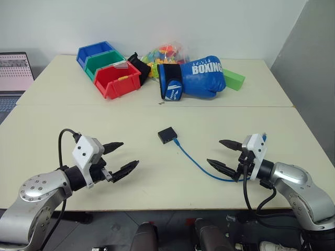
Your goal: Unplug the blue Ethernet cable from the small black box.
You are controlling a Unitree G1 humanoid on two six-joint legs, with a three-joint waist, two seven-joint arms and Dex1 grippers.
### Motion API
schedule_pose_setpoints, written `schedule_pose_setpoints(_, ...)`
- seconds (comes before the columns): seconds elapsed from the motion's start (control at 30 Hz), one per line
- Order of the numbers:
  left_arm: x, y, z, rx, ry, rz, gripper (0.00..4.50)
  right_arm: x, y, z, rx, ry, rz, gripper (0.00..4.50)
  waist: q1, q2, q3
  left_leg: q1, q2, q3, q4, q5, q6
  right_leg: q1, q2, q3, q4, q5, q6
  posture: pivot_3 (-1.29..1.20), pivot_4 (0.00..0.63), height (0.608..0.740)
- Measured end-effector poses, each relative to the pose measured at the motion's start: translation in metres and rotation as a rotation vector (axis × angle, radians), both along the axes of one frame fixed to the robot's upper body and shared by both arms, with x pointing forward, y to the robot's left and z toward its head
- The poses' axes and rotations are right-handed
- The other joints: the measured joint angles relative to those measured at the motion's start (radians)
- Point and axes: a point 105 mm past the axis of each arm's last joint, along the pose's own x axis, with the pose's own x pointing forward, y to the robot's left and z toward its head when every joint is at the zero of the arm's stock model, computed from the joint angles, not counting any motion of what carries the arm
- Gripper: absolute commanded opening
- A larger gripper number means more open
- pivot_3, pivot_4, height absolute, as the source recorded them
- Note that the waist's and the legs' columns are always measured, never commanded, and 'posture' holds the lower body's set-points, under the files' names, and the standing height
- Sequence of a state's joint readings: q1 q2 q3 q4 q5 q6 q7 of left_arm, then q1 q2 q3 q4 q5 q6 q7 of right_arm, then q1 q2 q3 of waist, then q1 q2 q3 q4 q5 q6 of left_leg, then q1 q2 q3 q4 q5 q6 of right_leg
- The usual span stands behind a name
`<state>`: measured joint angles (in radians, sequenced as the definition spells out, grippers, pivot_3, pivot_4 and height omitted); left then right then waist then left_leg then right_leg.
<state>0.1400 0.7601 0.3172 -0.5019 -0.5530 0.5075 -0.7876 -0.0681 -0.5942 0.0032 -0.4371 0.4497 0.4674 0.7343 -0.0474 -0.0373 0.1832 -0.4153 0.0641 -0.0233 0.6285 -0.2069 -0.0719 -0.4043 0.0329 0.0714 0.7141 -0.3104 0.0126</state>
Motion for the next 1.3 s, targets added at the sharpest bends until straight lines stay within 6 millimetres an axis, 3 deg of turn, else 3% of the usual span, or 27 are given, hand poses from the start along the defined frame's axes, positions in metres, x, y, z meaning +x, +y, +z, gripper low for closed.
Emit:
schedule_pose_setpoints(0.27,-0.002,-0.003,-0.001,-0.002,-0.011,-0.058,4.50,0.007,0.021,0.002,0.028,-0.026,0.006,4.49,-0.002,0.000,0.000,0.000,0.000,0.000,0.000,0.000,0.000,0.000,0.000,0.000,0.000,0.000,0.000,0.00,0.150,0.740)
schedule_pose_setpoints(0.53,0.005,0.003,-0.002,-0.047,0.011,-0.076,4.50,0.046,0.081,-0.019,-0.004,-0.037,-0.114,4.49,-0.006,0.000,0.000,-0.001,0.000,0.000,0.000,0.000,0.000,-0.001,0.000,0.000,0.000,0.000,0.000,0.00,0.150,0.740)
schedule_pose_setpoints(0.77,0.005,0.010,-0.007,-0.066,0.039,-0.086,4.50,0.061,0.102,-0.047,-0.057,0.026,-0.199,4.49,-0.006,0.000,0.000,-0.001,0.000,0.000,0.000,0.000,0.000,-0.001,0.000,0.000,0.000,0.001,-0.002,0.00,0.150,0.740)
schedule_pose_setpoints(1.13,0.003,0.017,-0.013,-0.066,0.045,-0.080,4.50,0.076,0.123,-0.048,-0.075,0.005,-0.265,2.14,-0.009,0.000,0.000,-0.001,0.001,0.000,-0.001,0.000,0.000,-0.001,0.000,0.000,0.000,0.001,-0.003,0.00,0.150,0.740)
schedule_pose_setpoints(1.3,0.005,0.023,-0.017,-0.062,0.047,-0.058,4.50,0.075,0.122,-0.049,-0.099,0.000,-0.265,0.74,-0.008,0.000,0.000,-0.001,0.000,0.000,-0.001,0.000,0.000,-0.001,0.000,0.000,0.000,0.001,-0.003,0.00,0.150,0.740)
